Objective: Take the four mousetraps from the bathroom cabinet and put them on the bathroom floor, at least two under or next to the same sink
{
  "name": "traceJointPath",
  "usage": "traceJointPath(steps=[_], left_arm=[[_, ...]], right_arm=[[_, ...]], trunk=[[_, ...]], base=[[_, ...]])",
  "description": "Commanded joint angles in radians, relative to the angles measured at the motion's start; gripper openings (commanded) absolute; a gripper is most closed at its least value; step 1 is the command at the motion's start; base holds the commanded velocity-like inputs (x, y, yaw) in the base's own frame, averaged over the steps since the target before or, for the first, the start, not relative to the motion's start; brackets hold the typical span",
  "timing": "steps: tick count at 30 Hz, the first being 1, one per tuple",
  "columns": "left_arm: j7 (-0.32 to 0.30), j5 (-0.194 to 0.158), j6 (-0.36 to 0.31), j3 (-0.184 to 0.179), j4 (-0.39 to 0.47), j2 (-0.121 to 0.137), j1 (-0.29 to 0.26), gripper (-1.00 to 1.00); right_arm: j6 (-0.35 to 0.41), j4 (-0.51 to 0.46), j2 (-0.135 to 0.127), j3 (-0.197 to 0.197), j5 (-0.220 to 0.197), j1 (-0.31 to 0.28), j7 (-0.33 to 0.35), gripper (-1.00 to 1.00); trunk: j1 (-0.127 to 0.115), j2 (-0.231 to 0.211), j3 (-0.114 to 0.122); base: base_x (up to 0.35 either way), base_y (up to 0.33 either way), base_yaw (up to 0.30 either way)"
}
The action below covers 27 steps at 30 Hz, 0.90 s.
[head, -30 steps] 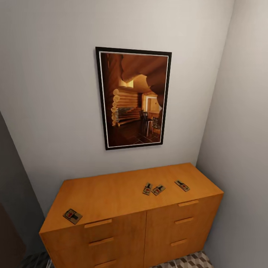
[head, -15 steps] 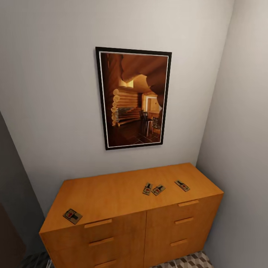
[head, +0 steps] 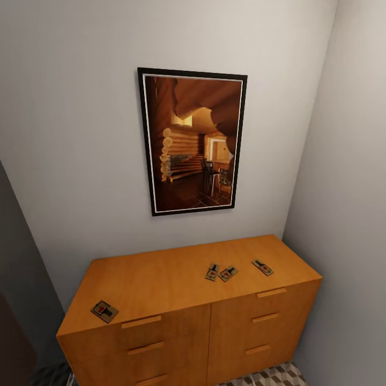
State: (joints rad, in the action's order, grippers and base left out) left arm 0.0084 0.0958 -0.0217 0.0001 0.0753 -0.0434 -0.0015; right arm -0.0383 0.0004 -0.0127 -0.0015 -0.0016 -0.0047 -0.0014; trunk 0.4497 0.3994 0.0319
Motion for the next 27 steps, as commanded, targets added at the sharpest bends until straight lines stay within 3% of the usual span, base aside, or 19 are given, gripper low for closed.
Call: traceJointPath(steps=[1, 27], left_arm=[[0.001, 0.010, -0.002, 0.001, 0.001, 0.000, 0.000, 1.00], [0.001, 0.007, -0.003, -0.002, -0.006, 0.004, 0.000, 1.00]], right_arm=[[-0.005, 0.001, 0.000, 0.000, 0.000, 0.000, 0.000, 1.00], [-0.024, 0.001, -0.004, 0.002, 0.003, 0.000, 0.013, 1.00]], trunk=[[0.000, 0.001, 0.000], [0.000, 0.001, 0.000]], base=[[0.000, 0.000, 0.000], [0.000, 0.000, 0.000]])
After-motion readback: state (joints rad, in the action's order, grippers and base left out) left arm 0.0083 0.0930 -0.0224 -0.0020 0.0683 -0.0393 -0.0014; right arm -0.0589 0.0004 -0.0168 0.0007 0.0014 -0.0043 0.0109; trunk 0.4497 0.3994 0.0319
